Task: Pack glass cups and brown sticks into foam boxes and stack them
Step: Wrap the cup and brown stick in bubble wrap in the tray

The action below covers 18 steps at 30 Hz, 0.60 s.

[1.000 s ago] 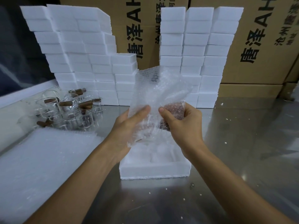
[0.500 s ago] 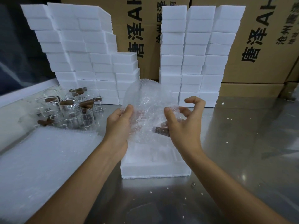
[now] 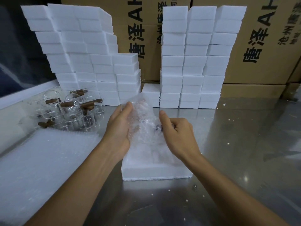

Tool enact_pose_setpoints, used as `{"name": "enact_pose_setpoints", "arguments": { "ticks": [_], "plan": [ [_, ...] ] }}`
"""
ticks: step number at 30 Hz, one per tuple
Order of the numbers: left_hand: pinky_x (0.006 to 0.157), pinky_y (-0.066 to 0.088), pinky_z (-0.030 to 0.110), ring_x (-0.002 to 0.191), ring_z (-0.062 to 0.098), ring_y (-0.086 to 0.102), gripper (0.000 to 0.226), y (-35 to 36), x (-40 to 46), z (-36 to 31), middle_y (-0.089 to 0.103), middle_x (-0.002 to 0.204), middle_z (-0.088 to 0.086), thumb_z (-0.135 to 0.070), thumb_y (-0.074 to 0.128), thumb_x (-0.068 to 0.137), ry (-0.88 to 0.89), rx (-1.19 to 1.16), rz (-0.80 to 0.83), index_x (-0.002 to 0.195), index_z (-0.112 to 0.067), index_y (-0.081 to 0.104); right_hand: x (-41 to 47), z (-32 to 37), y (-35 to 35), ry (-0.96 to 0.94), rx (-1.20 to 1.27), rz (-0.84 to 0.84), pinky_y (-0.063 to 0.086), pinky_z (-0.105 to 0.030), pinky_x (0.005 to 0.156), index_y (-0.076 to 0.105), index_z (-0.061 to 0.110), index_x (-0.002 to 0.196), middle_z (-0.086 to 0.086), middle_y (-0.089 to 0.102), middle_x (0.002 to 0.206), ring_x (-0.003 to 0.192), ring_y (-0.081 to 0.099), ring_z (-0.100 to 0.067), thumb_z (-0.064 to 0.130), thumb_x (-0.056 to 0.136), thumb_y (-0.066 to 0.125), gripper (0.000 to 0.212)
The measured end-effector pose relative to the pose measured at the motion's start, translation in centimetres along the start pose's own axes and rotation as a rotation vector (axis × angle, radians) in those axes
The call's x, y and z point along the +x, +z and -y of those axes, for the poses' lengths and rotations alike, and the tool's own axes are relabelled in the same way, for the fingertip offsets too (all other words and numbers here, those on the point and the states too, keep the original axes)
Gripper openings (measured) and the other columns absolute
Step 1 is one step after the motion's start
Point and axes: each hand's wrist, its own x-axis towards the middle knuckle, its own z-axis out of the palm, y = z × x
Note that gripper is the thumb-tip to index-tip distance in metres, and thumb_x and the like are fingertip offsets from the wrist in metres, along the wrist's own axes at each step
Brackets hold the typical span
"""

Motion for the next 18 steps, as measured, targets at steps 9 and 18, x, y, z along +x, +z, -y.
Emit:
{"name": "enact_pose_setpoints", "arguments": {
  "ticks": [9, 18],
  "plan": [
    [0.107, 0.043, 0.054, 0.122, 0.037, 0.059, 0.047, -0.6, 0.1, -0.9, 0.058, 0.135, 0.022, -0.025, 0.059, 0.087, -0.003, -0.001, 0.227, 0.123, 0.003, 0.054, 0.6, -0.6, -0.4, 0.127, 0.065, -0.024, 0.044, -0.031, 0.046, 0.035, 0.005, 0.050, -0.008, 0.037, 0.043, 0.039, 0.045, -0.022, 0.038, 0.098, 0.049, 0.060],
    [0.069, 0.057, 0.030, 0.093, 0.021, 0.071, 0.048, -1.8, 0.9, -2.1, 0.073, 0.105, 0.003, 0.011, 0.074, 0.073, 0.327, 0.199, 0.029, 0.103, -0.025, 0.063, 0.4, -0.1, -0.2, 0.016, 0.076, -0.101, 0.022, -0.031, 0.049, 0.028, 0.012, 0.051, 0.001, 0.024, 0.047, 0.045, 0.023, -0.013, 0.033, 0.096, 0.054, 0.056]
  ]
}}
